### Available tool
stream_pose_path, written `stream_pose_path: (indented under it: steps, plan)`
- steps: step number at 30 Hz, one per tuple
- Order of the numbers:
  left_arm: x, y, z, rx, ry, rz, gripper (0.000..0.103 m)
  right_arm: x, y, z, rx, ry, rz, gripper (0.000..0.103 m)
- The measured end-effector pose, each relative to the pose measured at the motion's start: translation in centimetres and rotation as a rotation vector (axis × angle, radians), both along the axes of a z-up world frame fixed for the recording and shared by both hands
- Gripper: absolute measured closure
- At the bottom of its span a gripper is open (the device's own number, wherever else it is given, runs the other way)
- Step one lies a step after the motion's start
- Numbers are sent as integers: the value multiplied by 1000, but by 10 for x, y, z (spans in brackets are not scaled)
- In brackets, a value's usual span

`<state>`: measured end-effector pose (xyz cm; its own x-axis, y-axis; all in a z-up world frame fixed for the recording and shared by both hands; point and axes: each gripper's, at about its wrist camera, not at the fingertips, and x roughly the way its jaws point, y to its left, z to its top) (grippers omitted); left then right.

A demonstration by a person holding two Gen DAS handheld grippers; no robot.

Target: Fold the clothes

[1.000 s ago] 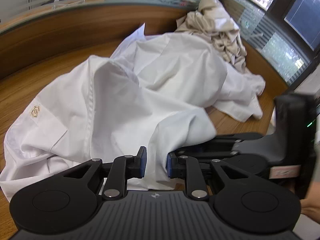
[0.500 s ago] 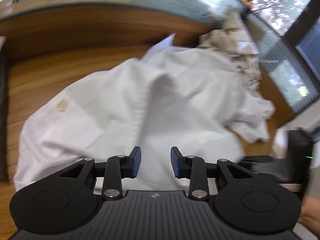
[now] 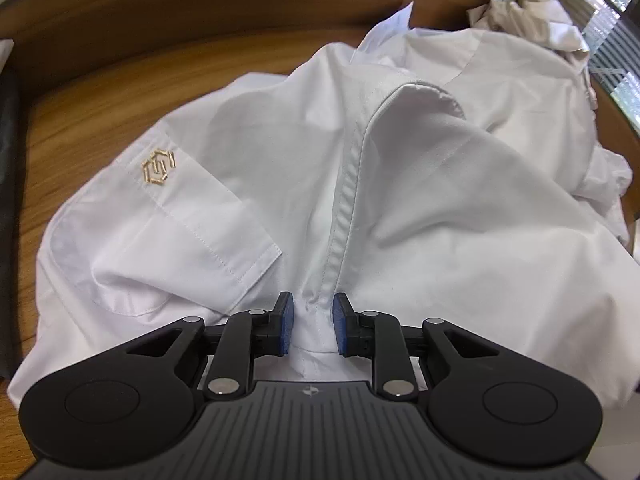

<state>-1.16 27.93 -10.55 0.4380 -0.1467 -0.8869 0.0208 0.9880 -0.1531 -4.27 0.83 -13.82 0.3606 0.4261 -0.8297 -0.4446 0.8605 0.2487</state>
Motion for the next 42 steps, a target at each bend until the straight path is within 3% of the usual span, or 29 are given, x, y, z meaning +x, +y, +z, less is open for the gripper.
stream_pose_path:
  steps: [4,11,16,18,24,25,27,30,42]
  plan:
    - [4,-6,0,33,-6,-14,78,-5,-2,-3,-59,-16,5,77]
    - [3,-5,1,29,-2,-21,78,-9,20,5,-16,-80,89,82]
    - [3,-8,0,31,-1,-16,78,0,36,-5,-95,-79,129,76]
    - [4,-8,-1,24,-1,-9,78,4,39,-14,-136,-60,135,68]
    - [3,-8,-3,29,-6,-5,78,6,45,-24,-166,-78,145,65]
    - [3,-9,-3,31,-7,-4,78,6,45,-25,-163,-85,152,66]
    - [3,-10,-4,34,-7,-3,78,7,44,-24,-145,-90,148,83]
    - [2,-11,-5,45,-5,-1,78,0,30,-11,-98,-93,115,92]
    - [5,-27,-10,160,-18,-16,77,-40,-40,57,102,-104,-31,95]
